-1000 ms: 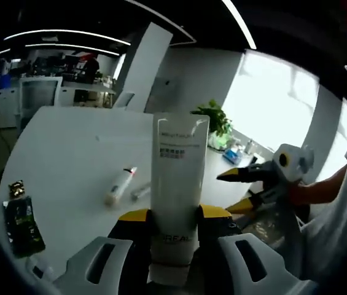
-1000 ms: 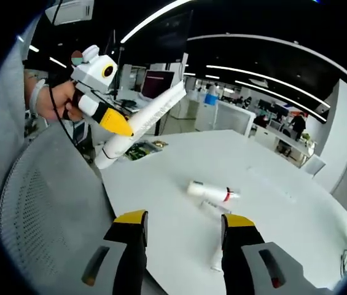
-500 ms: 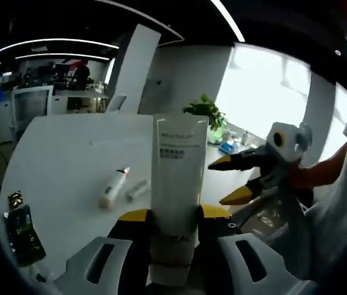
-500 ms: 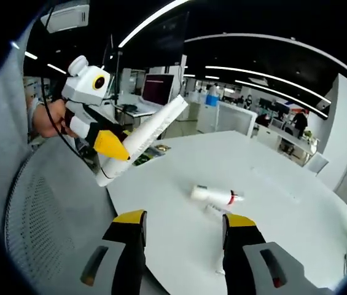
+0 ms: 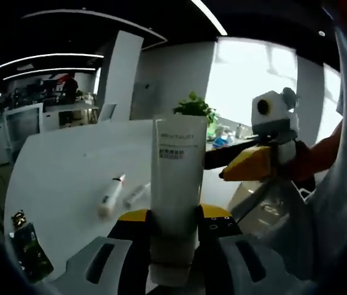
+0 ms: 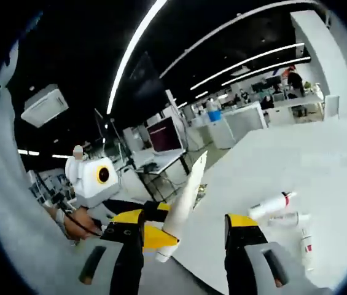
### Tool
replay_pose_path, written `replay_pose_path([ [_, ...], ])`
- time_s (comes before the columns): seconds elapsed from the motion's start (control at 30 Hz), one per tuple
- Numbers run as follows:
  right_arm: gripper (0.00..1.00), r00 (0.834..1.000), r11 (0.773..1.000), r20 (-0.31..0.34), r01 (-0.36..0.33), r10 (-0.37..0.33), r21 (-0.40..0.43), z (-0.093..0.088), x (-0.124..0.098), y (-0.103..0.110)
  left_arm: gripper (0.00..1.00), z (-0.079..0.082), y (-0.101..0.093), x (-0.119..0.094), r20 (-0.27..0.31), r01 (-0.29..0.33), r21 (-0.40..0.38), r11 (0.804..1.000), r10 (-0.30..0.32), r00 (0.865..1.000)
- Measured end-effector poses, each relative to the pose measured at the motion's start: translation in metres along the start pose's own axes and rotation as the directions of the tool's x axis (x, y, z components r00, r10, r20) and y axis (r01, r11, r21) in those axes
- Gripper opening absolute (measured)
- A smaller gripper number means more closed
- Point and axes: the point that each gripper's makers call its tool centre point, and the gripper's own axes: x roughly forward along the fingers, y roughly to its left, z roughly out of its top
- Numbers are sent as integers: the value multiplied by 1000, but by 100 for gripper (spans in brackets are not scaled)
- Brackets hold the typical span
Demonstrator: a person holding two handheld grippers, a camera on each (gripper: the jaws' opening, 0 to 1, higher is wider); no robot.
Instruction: Arrange the skincare products in the storage area until every visible bottle or jar stands upright without overlapping.
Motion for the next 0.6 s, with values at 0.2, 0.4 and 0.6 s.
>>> replay_pose_path([
  [0.2, 27, 999, 982, 42, 11, -19, 190, 14, 9, -8, 26, -2, -7, 2, -16, 19, 51, 999, -18, 1000],
  [0.4, 10, 1000, 963, 15, 13, -18, 270, 8, 13, -12, 26, -7, -6, 3, -42, 5, 94, 996, -1, 999],
  [0.6, 2, 1000, 996, -19, -1, 3, 93, 13, 19, 2, 27, -5, 1, 3, -31, -43, 147, 988, 48, 998],
])
